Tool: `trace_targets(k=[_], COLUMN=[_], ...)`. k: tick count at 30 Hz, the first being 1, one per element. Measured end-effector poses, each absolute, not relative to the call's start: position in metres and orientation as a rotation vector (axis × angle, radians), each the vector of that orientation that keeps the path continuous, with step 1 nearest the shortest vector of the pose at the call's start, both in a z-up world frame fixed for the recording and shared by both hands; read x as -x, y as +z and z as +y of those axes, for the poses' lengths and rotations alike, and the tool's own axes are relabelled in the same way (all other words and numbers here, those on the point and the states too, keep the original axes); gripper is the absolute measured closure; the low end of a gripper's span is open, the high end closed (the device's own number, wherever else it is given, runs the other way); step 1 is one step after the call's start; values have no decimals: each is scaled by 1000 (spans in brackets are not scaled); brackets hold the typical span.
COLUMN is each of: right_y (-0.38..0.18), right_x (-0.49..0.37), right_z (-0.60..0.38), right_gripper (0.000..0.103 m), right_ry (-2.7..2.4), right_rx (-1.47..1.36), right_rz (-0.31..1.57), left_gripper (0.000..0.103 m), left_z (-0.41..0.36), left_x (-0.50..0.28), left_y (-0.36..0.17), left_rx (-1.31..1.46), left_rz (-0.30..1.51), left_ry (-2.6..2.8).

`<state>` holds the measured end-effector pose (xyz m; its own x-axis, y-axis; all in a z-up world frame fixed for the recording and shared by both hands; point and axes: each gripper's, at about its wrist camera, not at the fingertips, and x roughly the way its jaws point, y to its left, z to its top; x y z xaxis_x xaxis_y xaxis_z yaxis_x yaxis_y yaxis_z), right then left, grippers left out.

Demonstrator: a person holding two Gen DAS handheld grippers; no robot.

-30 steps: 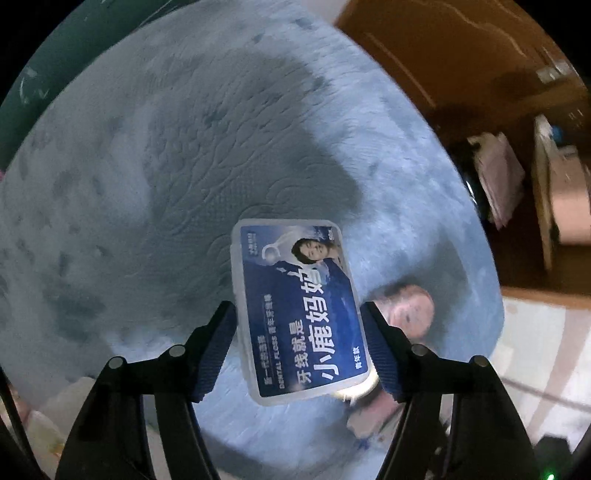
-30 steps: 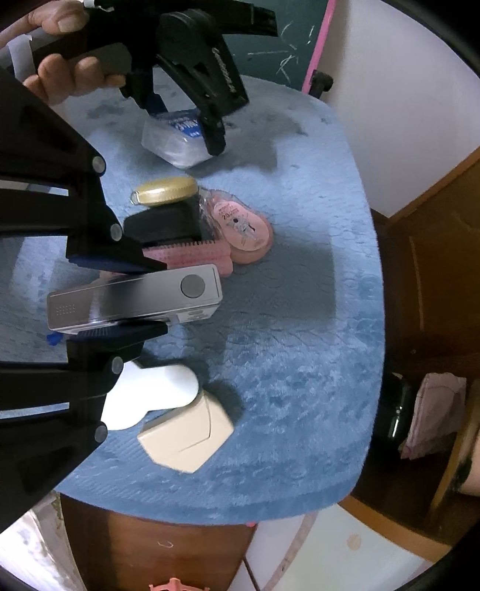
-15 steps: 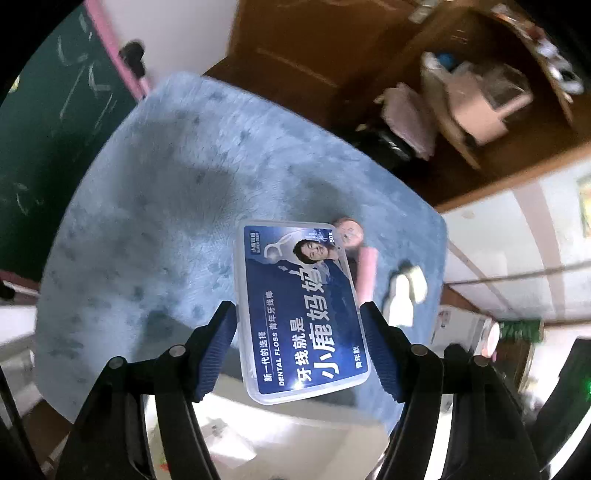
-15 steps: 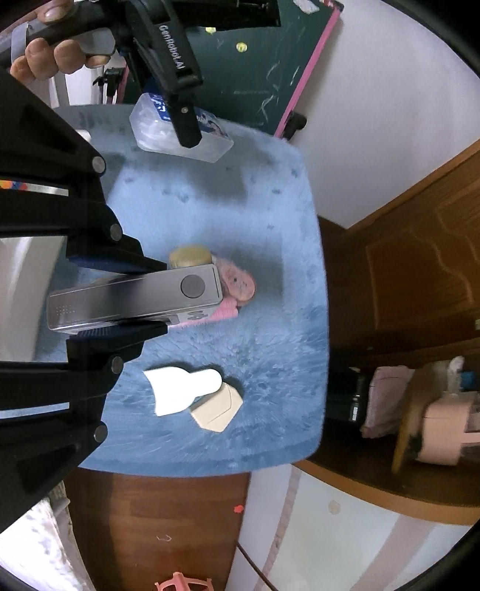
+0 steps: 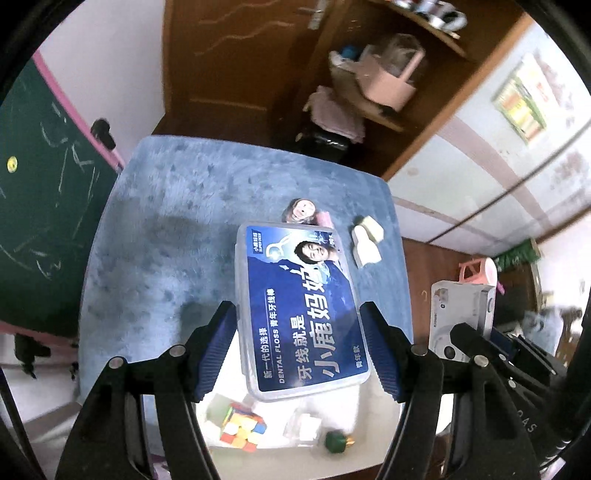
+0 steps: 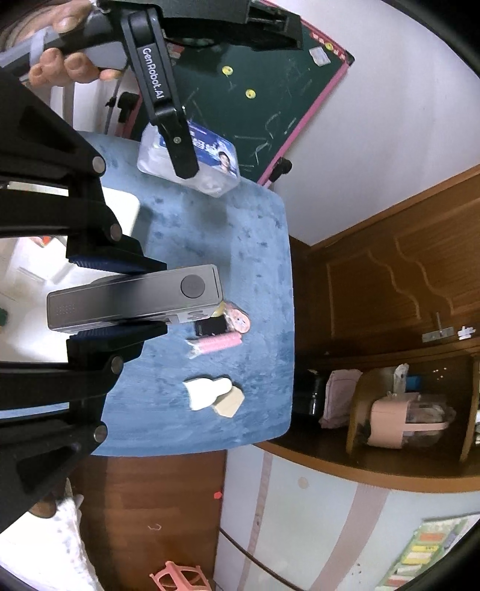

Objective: Organize rigid objects
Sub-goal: 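Carry the floss box and silver device toward the white tray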

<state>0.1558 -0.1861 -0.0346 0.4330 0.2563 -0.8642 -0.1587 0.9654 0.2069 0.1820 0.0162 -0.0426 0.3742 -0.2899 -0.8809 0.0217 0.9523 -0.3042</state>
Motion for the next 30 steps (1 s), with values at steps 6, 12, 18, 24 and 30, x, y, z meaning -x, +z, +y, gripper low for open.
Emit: trace_targets(k=[6,12,18,24,30], right_y=[-32,-45,-83,-136,-185], right_x=[-109,-72,-49,-30,-19], right_z=[-185,-188,-198,-207,-204], right_gripper=[78,78,78,78,78], right_ry=[235,193,143,69,41], right_rx=[-108,-138,-240,-320,-358], right_rz=[1088,1107,1153,1247,1356], left_gripper=[32,32,32,54,67], left_z=[10,0,-16,-27,-39], left_x=[-152,-130,-116,-114,-117], left_y=[-37,-54,-99,-138,-181], left_rx=[145,58,-43,-128,-188], left_rz=[1103,1065,1100,1153,1260], left_ry=[-265,-335,-344,-350,-388])
